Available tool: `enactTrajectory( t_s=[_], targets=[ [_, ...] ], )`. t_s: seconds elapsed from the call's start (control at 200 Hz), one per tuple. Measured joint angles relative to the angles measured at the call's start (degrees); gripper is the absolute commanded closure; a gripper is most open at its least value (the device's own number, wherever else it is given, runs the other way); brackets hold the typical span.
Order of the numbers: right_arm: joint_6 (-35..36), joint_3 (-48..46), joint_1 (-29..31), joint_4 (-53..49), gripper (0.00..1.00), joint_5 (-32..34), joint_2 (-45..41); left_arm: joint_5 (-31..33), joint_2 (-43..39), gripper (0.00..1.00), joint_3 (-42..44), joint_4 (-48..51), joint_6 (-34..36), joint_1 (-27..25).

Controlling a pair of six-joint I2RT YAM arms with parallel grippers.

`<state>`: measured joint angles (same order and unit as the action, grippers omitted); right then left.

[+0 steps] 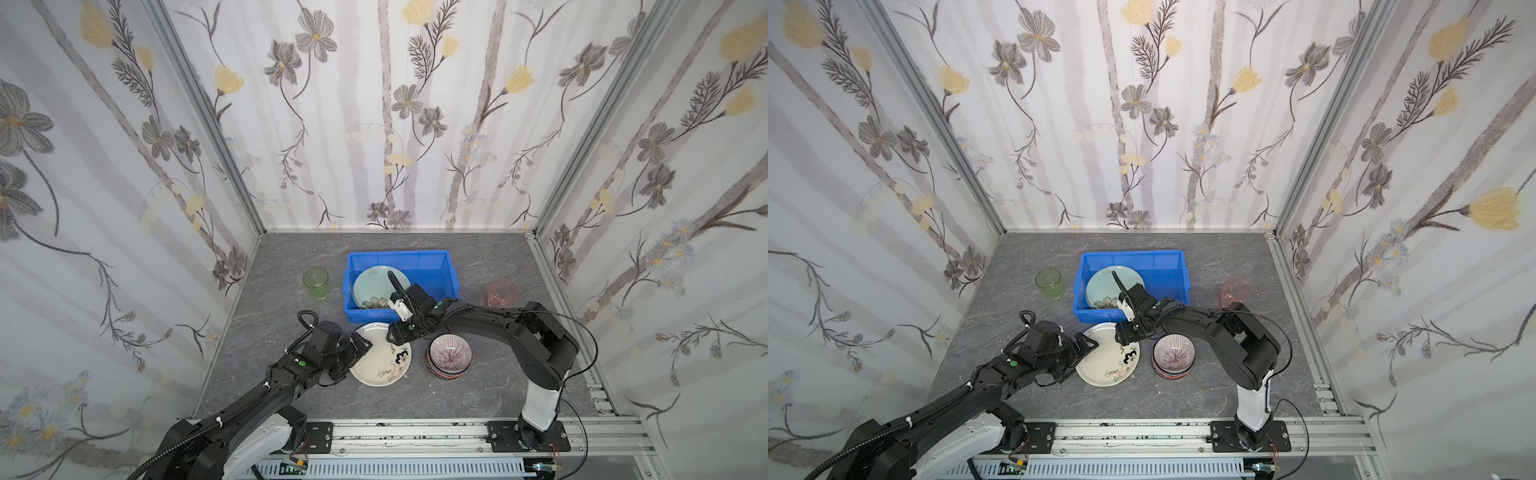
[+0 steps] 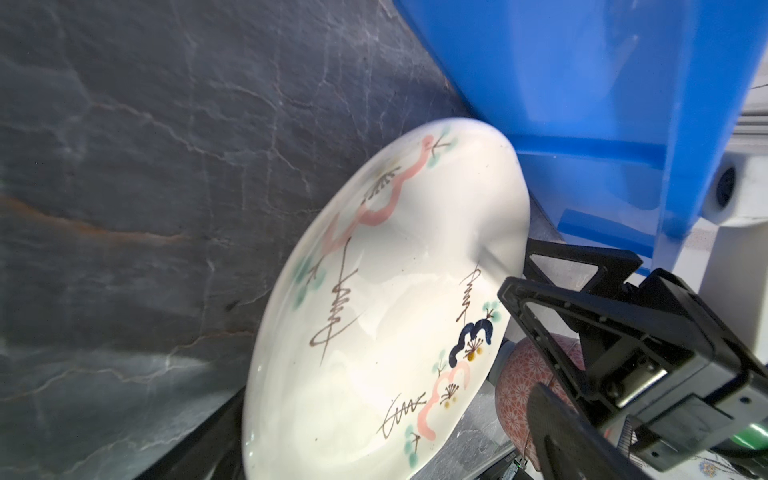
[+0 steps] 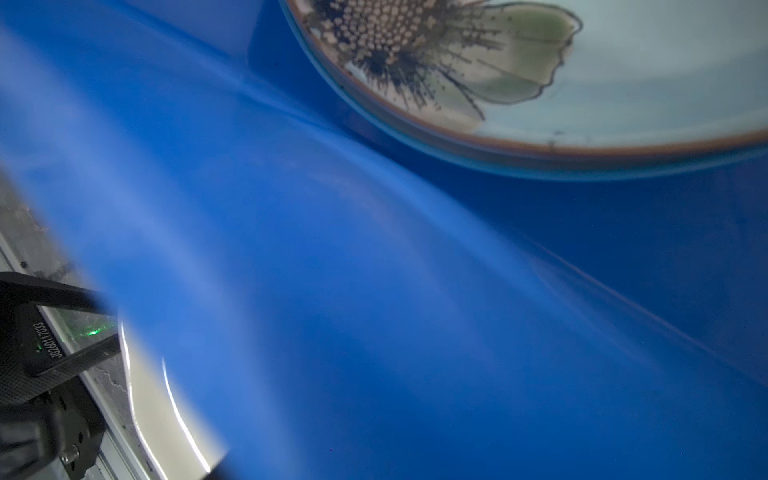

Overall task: Place the mixed dishes into the plastic bin
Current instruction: 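Close both grippers on the cream plate rims and tilt it up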

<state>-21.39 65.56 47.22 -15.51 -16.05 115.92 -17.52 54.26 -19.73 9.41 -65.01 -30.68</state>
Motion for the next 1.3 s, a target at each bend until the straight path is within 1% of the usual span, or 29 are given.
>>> enactTrajectory(
  t_s=[0.125, 0.2, 0.29, 0.719, 0.899, 1.124, 1.299],
  targets=[
    [-0.1, -0.2, -0.4, 0.5, 0.46, -0.1, 0.1, 0.4, 0.2, 0.00, 0.0, 0.0, -0.1, 0.0],
    [-0.6, -0.3, -1.6, 0.3, 0.49, -2.2, 0.1, 0.5, 0.4, 0.00, 0.1, -0.2, -0.2, 0.0],
    [-0.7, -0.5, -2.3, 0.0, 0.52, -3.3, 0.0, 0.5, 0.5, 0.00, 0.3, -1.0, -0.2, -0.1],
    [-1.1, -2.9, -5.7, -0.7, 0.57, -9.5, -2.4, 0.8, 0.6, 0.00, 1.8, -3.4, -0.2, -0.1],
    [-1.1, -3.0, -6.1, -0.6, 0.57, -10.8, -2.4, 0.9, 0.7, 0.00, 2.0, -3.7, -0.2, -0.2],
    [-1.0, -3.0, -6.1, -0.4, 0.48, -11.0, -2.4, 0.9, 0.5, 0.00, 2.4, -4.4, -0.2, -0.2],
    [-0.6, -3.0, -6.1, -1.3, 0.42, -8.9, -2.4, 1.0, -0.7, 0.00, 4.4, -5.9, -0.4, -0.2]
  ],
)
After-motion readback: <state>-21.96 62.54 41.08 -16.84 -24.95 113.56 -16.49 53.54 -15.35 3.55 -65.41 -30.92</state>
